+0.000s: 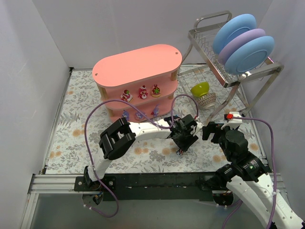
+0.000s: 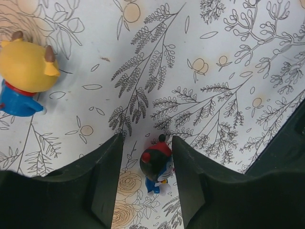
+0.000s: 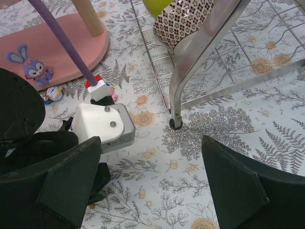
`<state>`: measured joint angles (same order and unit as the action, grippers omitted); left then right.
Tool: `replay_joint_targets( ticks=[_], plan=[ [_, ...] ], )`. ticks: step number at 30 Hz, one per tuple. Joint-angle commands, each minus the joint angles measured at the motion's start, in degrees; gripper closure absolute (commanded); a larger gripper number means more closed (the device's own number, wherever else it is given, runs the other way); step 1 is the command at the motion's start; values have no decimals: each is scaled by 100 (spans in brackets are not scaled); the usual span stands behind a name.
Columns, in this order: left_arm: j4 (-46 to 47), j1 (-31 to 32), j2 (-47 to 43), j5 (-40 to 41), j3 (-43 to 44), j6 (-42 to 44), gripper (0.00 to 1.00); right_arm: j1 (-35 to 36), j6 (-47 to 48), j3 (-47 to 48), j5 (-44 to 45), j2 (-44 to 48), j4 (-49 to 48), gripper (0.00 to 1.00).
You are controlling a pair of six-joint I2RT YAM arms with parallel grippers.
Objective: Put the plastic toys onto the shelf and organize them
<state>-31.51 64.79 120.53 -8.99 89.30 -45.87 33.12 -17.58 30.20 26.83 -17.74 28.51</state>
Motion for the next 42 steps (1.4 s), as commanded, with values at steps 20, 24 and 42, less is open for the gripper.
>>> replay_joint_targets(
  ticks=[20,24,42],
  plan=[
    [-426,701,-478,2490,246,-994,53,1,80,-22,-37,7,-338,7],
    [-488,789,-416,2552,325,-1038,53,1,80,-22,-29,7,-346,7],
    [-875,1000,-21,2719,562,-1240,58,-8,97,-22,-20,33,-364,7]
  ],
)
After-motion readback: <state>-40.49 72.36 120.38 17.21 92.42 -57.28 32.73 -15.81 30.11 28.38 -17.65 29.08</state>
